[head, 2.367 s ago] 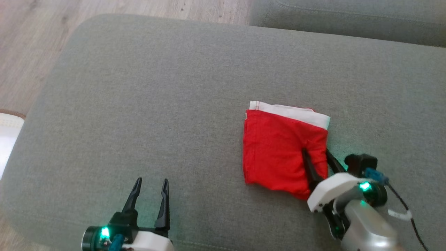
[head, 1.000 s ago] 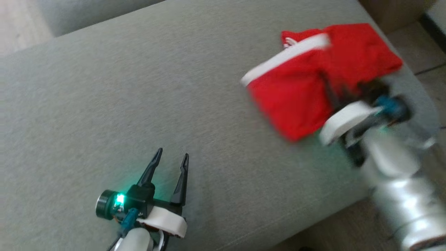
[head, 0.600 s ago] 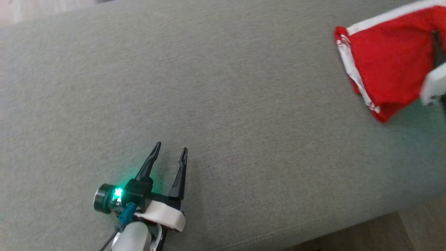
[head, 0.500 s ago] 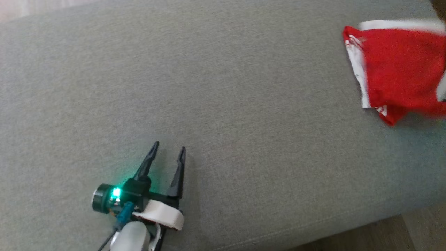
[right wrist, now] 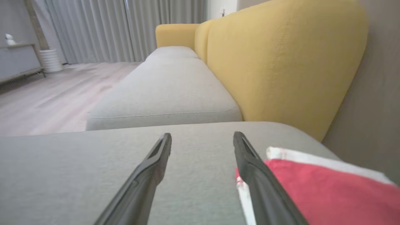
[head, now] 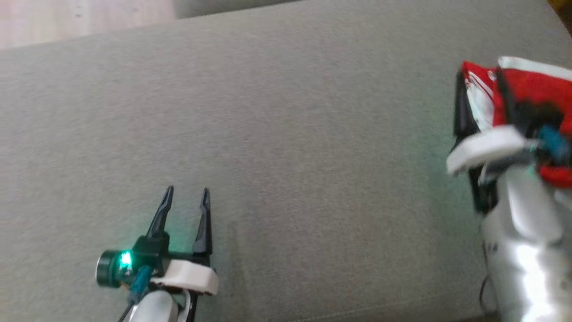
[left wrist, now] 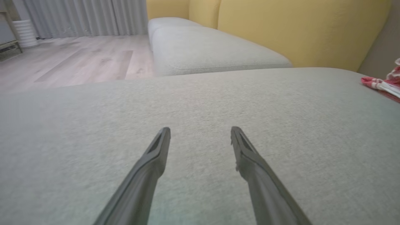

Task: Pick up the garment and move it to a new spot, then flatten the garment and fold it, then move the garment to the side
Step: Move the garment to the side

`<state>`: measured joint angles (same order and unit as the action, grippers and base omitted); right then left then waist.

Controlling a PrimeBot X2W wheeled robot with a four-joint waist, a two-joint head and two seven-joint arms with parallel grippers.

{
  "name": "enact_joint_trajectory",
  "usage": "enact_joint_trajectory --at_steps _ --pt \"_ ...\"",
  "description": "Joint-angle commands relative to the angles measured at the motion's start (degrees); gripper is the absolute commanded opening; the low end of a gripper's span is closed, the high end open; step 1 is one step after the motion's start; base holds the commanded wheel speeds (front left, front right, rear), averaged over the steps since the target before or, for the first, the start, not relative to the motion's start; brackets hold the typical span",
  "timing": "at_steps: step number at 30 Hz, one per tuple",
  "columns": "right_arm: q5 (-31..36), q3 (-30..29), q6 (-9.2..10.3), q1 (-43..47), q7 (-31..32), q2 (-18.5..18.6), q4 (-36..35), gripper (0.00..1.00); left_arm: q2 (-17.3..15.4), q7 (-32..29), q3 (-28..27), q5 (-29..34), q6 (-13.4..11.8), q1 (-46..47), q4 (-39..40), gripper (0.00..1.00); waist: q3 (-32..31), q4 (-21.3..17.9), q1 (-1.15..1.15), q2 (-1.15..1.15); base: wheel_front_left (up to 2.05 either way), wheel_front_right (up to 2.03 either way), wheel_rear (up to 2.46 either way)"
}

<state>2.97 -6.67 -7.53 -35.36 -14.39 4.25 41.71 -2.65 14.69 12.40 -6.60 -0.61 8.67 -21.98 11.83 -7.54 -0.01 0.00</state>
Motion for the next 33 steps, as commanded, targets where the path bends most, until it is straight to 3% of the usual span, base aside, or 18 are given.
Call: enact_joint_trajectory --at_steps 1,8,16,33 --pt "-2.72 2.48 0.04 1.89 -0.60 -0.80 -3.63 1.00 -0.22 0.30 -2.78 -0.86 -0.73 -0.39 1.70 1.00 -2.20 2.78 0.01 0.00 0.00 0.00 0.00" --pt "-11.37 7.76 0.04 13.55 -0.60 -1.34 -7.81 1.00 -0.22 0.30 -5.75 -0.12 -1.34 -2.79 0.99 1.00 -5.75 8.06 0.01 0.00 0.00 0.00 0.00" --pt "-14.11 9.44 0.04 19.74 -0.61 -1.36 -8.40 1.00 -0.22 0.30 -7.14 -0.14 -1.54 -4.92 0.03 1.00 -8.46 11.54 0.01 0.00 0.00 0.00 0.00" --pt "-18.12 12.47 0.04 22.75 -0.61 -1.36 -10.60 1.00 -0.22 0.31 -10.57 -0.07 -2.79 -7.40 1.26 1.00 -12.86 10.55 0.01 0.00 0.00 0.00 0.00"
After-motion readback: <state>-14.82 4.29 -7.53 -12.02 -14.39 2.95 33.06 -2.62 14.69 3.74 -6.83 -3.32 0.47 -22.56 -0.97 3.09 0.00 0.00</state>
